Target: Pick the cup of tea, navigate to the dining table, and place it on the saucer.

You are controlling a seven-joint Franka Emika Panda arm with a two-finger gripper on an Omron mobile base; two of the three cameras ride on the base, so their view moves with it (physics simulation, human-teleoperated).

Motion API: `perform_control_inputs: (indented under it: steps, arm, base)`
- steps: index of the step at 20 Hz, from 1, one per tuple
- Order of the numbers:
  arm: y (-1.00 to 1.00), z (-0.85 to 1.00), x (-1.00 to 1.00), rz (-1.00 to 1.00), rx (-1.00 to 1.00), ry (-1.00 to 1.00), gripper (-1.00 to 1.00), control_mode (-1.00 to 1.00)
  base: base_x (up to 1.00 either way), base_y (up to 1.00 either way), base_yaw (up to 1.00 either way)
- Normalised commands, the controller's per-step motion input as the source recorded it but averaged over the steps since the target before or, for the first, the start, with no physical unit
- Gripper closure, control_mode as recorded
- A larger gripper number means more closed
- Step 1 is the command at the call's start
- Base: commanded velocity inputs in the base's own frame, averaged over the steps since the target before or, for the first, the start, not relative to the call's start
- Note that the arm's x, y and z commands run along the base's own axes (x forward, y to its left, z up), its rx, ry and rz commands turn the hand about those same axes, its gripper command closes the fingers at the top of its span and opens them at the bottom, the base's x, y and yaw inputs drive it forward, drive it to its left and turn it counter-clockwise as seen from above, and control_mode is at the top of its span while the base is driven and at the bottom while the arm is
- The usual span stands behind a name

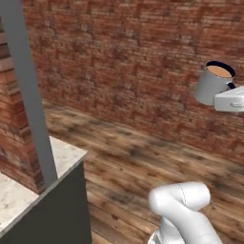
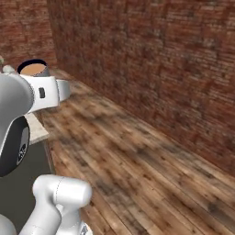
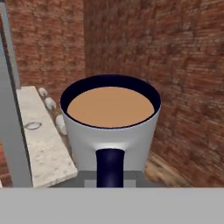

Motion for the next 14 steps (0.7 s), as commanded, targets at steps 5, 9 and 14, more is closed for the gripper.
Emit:
perform_control_inputs:
  steps: [5,9,14]
  arm:
    - [0.00,0.00,0.00,0.00,0.00,0.00,1.00,1.00]
    - [0.00,0.00,0.00,0.00,0.00,0.00,1.00,1.00]
    - [0.00,0.00,0.00,0.00,0.00,0.00,1.00,1.00]
  base:
    - [0.88,-1.00,0.50]
    - [0.98,-0.81,0.61]
    - [1.00,-0.76,0.62]
